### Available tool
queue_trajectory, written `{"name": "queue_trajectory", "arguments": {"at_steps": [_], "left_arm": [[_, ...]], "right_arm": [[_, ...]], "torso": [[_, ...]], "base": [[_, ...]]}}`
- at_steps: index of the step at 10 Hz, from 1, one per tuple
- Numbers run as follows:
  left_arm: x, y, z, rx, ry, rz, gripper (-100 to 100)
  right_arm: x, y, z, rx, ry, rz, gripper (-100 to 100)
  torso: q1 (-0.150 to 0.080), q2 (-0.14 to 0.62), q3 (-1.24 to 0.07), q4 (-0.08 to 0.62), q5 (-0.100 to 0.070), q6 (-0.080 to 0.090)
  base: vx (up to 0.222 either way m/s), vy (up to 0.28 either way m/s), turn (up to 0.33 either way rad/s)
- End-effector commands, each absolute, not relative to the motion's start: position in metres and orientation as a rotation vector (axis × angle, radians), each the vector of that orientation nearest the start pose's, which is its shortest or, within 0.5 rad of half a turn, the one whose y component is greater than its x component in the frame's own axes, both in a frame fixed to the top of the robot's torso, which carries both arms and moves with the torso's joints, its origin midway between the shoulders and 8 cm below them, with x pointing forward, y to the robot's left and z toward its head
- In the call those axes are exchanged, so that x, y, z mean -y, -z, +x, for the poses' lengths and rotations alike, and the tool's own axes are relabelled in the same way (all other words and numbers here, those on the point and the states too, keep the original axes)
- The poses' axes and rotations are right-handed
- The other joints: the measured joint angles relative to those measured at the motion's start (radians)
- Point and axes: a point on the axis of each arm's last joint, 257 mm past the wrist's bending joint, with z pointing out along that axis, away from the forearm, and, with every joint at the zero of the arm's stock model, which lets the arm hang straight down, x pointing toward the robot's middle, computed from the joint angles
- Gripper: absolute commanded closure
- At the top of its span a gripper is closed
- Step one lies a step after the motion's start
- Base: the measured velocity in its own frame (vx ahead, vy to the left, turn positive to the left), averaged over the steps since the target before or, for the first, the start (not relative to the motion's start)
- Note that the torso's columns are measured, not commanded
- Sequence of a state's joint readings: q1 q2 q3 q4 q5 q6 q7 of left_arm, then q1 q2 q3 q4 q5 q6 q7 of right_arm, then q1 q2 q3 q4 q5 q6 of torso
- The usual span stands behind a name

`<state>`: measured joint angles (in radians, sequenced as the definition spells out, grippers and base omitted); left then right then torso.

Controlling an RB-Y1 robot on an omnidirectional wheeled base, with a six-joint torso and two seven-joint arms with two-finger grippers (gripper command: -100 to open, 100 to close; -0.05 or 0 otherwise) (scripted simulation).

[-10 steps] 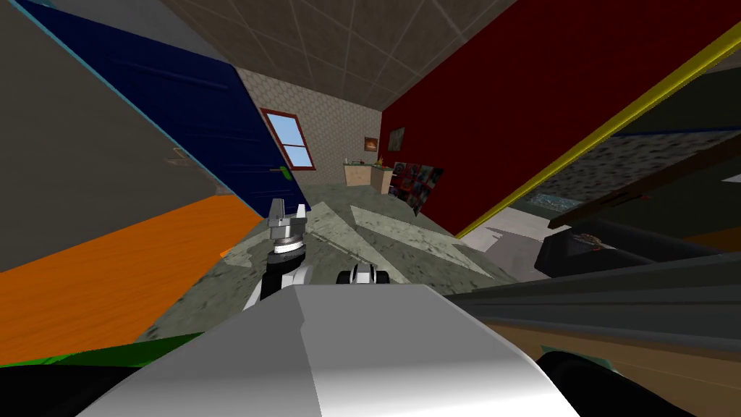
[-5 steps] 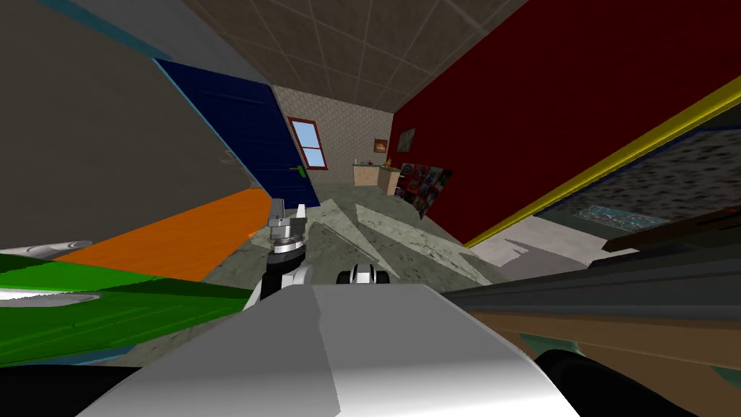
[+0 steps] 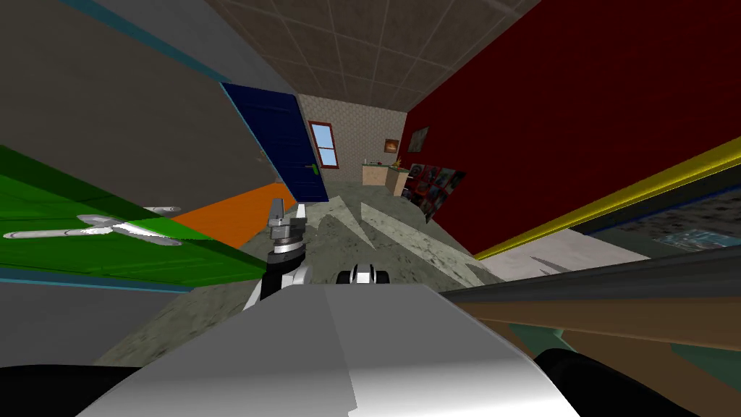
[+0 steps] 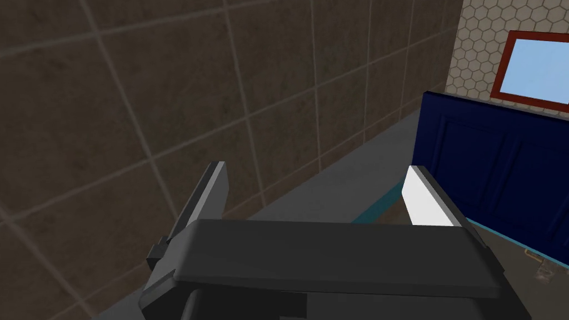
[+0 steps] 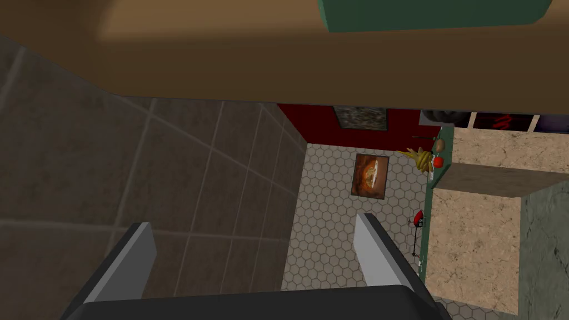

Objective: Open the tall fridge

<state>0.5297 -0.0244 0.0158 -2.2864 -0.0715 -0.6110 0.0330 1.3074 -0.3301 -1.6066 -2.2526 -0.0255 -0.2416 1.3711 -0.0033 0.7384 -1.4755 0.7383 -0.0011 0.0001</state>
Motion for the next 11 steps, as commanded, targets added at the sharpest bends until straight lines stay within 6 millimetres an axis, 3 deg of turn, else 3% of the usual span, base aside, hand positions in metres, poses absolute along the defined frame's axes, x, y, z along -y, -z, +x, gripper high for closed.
{"name": "queue_trajectory", "arguments": {"at_steps": [1, 5, 6, 11], "left_arm": [[-0.275, -0.038, 0.322, -0.568, 1.284, -0.563, 0], [-0.275, -0.038, 0.322, -0.568, 1.284, -0.563, 0], [-0.276, -0.038, 0.322, -0.569, 1.283, -0.563, 0], [-0.275, -0.038, 0.322, -0.568, 1.284, -0.563, 0]], "right_arm": [[0.55, -0.259, 0.093, -1.077, 1.815, -0.79, -100], [0.486, -0.267, 0.138, -0.866, 1.776, -1.051, -100], [0.485, -0.266, 0.139, -0.863, 1.773, -1.056, -100], [0.404, -0.264, 0.174, -0.565, 1.705, -1.334, -100]], "torso": [[0.001, 0.0, 0.0, 0.0, 0.0, 0.0], [0.001, -0.002, -0.001, -0.001, 0.0, 0.0], [0.003, -0.002, -0.001, -0.001, 0.001, 0.0], [0.0, 0.005, 0.003, 0.002, 0.0, 0.0]], "base": [[-0.194, -0.246, 0.285], [-0.201, -0.228, 0.296], [-0.141, -0.148, 0.089], [-0.199, -0.165, 0.287]]}}
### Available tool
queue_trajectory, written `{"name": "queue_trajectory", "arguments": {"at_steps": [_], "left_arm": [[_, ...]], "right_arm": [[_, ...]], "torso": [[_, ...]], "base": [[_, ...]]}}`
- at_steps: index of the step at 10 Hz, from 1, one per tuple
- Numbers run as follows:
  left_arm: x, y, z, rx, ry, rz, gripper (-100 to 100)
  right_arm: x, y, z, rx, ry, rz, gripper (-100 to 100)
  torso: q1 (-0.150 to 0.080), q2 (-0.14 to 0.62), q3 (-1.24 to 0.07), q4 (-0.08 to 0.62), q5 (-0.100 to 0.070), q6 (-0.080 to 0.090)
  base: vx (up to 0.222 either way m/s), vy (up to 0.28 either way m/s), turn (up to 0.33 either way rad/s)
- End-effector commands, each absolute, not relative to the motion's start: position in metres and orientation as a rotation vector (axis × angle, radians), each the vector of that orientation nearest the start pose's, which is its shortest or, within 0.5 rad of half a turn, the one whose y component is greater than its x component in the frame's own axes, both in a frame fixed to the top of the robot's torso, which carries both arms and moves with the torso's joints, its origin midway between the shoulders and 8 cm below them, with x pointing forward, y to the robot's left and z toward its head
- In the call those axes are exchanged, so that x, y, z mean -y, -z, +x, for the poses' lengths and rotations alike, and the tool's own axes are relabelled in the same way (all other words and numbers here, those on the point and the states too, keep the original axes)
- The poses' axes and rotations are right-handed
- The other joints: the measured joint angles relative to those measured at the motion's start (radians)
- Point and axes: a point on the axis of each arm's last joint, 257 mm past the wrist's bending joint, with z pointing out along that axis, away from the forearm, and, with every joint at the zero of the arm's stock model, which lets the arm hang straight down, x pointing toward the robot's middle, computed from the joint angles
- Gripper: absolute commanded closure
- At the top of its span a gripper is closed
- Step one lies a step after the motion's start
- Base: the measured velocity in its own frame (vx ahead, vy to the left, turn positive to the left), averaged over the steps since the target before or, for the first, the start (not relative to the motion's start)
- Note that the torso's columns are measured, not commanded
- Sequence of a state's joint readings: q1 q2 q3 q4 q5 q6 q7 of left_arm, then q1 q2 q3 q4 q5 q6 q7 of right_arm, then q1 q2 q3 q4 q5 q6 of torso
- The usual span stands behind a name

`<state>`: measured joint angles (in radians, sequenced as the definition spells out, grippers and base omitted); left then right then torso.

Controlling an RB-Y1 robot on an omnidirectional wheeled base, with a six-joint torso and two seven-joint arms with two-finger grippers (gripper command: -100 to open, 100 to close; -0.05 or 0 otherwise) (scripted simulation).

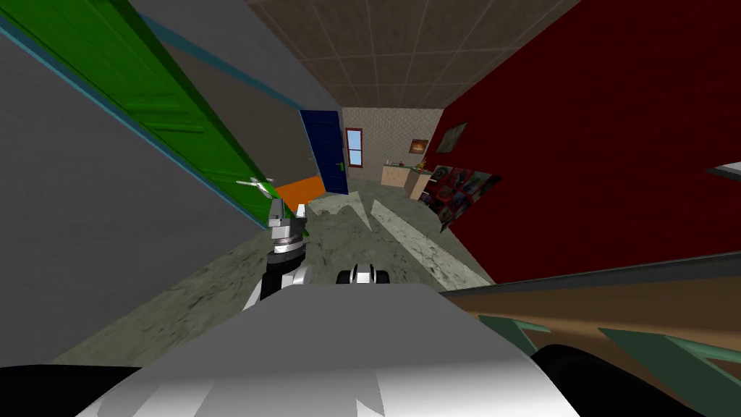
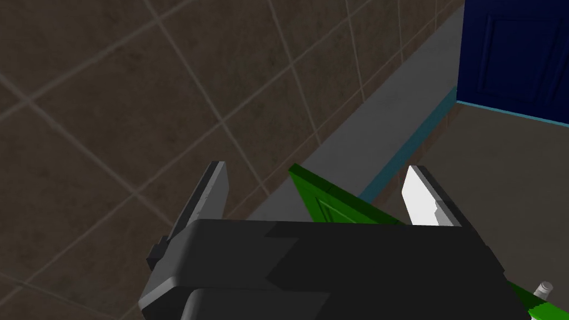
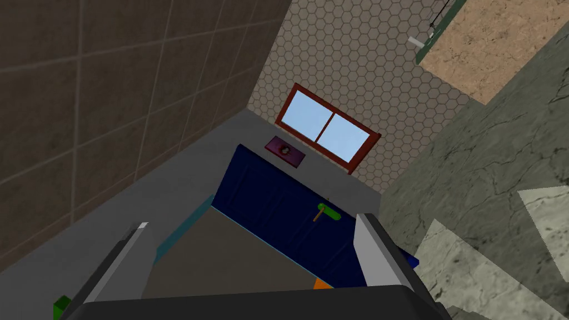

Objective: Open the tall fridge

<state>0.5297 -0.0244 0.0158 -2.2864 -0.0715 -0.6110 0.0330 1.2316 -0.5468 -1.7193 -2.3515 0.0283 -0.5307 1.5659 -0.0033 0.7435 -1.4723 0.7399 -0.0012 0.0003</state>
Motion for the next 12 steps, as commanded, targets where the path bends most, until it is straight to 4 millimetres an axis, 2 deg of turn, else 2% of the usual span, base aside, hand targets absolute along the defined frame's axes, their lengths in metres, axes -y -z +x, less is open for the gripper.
{"name": "queue_trajectory", "arguments": {"at_steps": [1, 2, 3, 4, 5, 6, 8, 12], "left_arm": [[-0.276, -0.038, 0.322, -0.569, 1.283, -0.564, 0], [-0.276, -0.038, 0.321, -0.569, 1.283, -0.564, 0], [-0.275, -0.038, 0.321, -0.568, 1.284, -0.563, 0], [-0.275, -0.038, 0.321, -0.568, 1.284, -0.564, 0], [-0.276, -0.038, 0.321, -0.568, 1.283, -0.564, 0], [-0.276, -0.038, 0.321, -0.568, 1.283, -0.564, 0], [-0.276, -0.038, 0.321, -0.569, 1.283, -0.564, 0], [-0.276, -0.038, 0.321, -0.569, 1.283, -0.564, 0]], "right_arm": [[0.404, -0.264, 0.174, -0.565, 1.705, -1.334, -100], [0.374, -0.259, 0.183, -0.446, 1.675, -1.426, -100], [0.359, -0.256, 0.186, -0.389, 1.658, -1.468, -100], [0.359, -0.256, 0.186, -0.389, 1.658, -1.468, -100], [0.345, -0.252, 0.188, -0.333, 1.641, -1.507, -100], [0.331, -0.248, 0.19, -0.279, 1.624, -1.543, -100], [0.331, -0.248, 0.19, -0.279, 1.624, -1.543, -100], [0.331, -0.248, 0.19, -0.279, 1.624, -1.543, -100]], "torso": [[0.003, -0.003, -0.002, -0.001, 0.001, 0.0], [0.006, -0.009, -0.005, -0.002, 0.002, 0.002], [0.002, -0.006, -0.006, -0.003, 0.003, -0.001], [-0.002, -0.003, -0.006, -0.001, 0.003, -0.001], [-0.008, 0.0, -0.012, 0.001, 0.01, 0.006], [-0.012, 0.005, -0.017, 0.002, 0.017, 0.006], [-0.021, 0.009, -0.021, 0.003, 0.021, 0.005], [-0.02, 0.008, -0.021, 0.004, 0.02, 0.004]], "base": [[-0.141, -0.104, 0.057], [-0.19, -0.137, 0.316], [-0.245, -0.128, 0.396], [-0.15, -0.041, 0.104], [-0.111, -0.031, 0.081], [-0.136, -0.052, 0.185], [-0.067, -0.023, 0.045], [0.011, 0.0, -0.009]]}}
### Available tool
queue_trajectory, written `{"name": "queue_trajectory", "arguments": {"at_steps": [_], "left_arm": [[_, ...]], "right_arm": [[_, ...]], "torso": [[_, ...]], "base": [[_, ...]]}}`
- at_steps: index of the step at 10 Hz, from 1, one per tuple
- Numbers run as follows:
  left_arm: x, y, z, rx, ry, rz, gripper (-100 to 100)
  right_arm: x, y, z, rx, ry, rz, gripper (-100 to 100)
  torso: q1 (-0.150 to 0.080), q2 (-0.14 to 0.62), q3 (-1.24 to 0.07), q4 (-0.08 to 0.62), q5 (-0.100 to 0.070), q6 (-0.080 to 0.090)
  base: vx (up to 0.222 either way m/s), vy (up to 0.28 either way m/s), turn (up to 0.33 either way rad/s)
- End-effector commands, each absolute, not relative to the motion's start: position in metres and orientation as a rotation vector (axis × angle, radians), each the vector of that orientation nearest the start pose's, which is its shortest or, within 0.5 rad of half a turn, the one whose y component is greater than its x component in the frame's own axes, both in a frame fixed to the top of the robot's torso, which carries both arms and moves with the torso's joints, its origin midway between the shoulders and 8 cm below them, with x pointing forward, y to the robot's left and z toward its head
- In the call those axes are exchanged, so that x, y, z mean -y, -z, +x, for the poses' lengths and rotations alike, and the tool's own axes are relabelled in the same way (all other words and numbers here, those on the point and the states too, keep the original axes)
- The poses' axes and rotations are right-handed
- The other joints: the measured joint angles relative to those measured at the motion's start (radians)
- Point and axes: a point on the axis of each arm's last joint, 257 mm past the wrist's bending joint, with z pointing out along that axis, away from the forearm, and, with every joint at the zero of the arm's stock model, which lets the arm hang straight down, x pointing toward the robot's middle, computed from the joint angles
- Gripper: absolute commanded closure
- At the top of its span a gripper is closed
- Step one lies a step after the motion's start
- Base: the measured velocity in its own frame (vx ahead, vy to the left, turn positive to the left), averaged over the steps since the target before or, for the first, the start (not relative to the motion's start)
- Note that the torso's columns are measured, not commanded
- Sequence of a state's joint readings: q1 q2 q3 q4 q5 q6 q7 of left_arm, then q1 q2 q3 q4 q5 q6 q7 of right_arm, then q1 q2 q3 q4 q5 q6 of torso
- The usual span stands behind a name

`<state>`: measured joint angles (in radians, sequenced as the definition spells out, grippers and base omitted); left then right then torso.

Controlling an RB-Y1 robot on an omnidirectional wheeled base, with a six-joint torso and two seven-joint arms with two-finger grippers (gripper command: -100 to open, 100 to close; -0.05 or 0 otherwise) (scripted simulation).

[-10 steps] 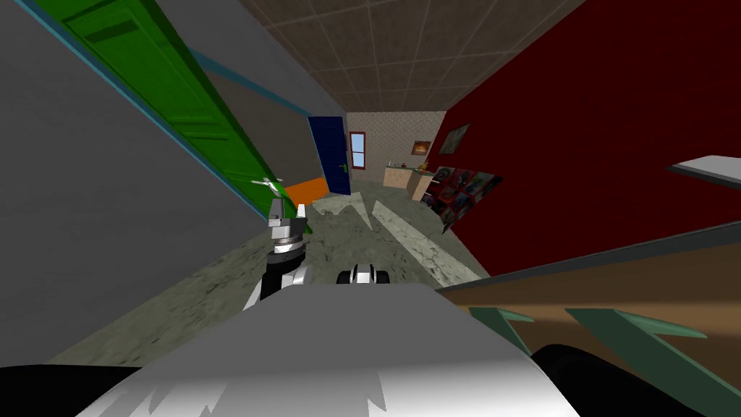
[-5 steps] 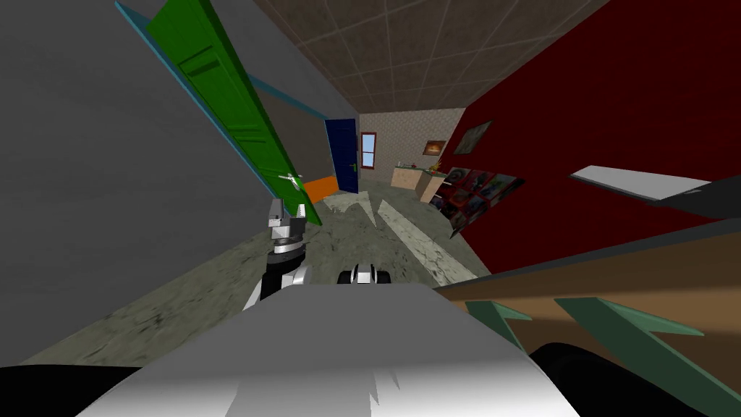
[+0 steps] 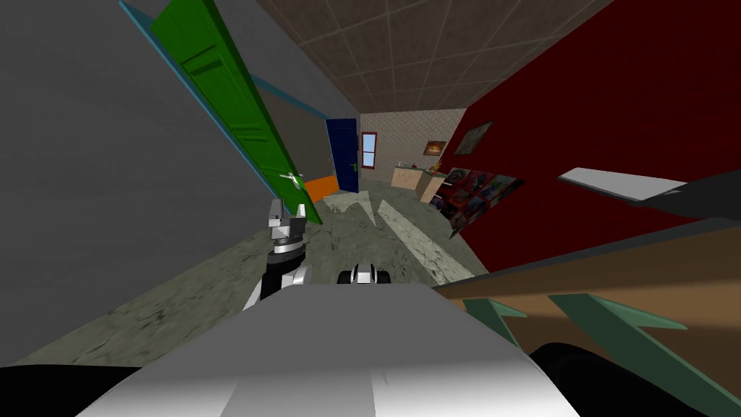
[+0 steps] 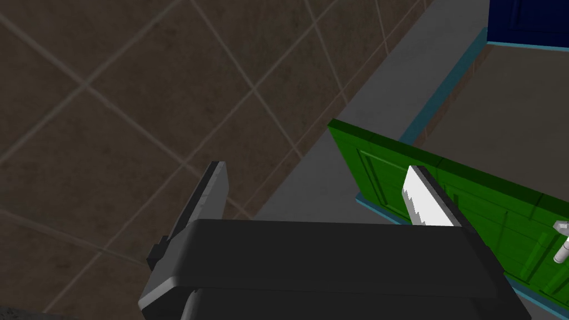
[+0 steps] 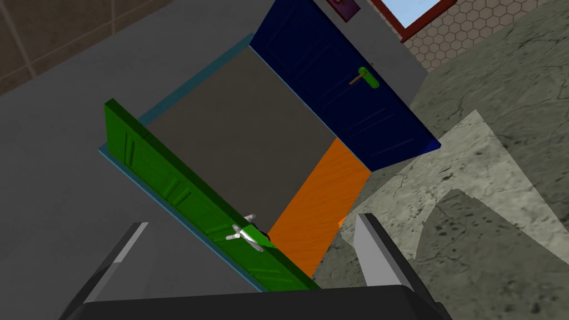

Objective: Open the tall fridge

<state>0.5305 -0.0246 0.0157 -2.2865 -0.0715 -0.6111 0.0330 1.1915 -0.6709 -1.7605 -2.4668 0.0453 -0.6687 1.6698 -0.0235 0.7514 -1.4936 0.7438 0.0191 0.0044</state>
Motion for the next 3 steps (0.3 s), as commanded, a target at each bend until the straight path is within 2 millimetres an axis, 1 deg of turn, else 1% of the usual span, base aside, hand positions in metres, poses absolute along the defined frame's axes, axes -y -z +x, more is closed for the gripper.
{"name": "queue_trajectory", "arguments": {"at_steps": [1, 2, 3], "left_arm": [[-0.276, -0.038, 0.321, -0.569, 1.283, -0.564, 0], [-0.276, -0.038, 0.321, -0.569, 1.283, -0.564, 0], [-0.276, -0.038, 0.321, -0.568, 1.283, -0.564, 0]], "right_arm": [[0.331, -0.248, 0.19, -0.279, 1.624, -1.543, -100], [0.318, -0.244, 0.191, -0.228, 1.606, -1.577, -100], [0.318, -0.244, 0.191, -0.228, 1.606, -1.577, -100]], "torso": [[0.0, 0.001, -0.001, 0.001, 0.002, 0.0], [0.0, 0.0, -0.001, 0.0, 0.001, 0.0], [-0.002, 0.003, 0.0, 0.0, 0.002, -0.004]], "base": [[0.007, 0.012, 0.002], [-0.066, -0.015, 0.081], [-0.086, -0.037, 0.076]]}}
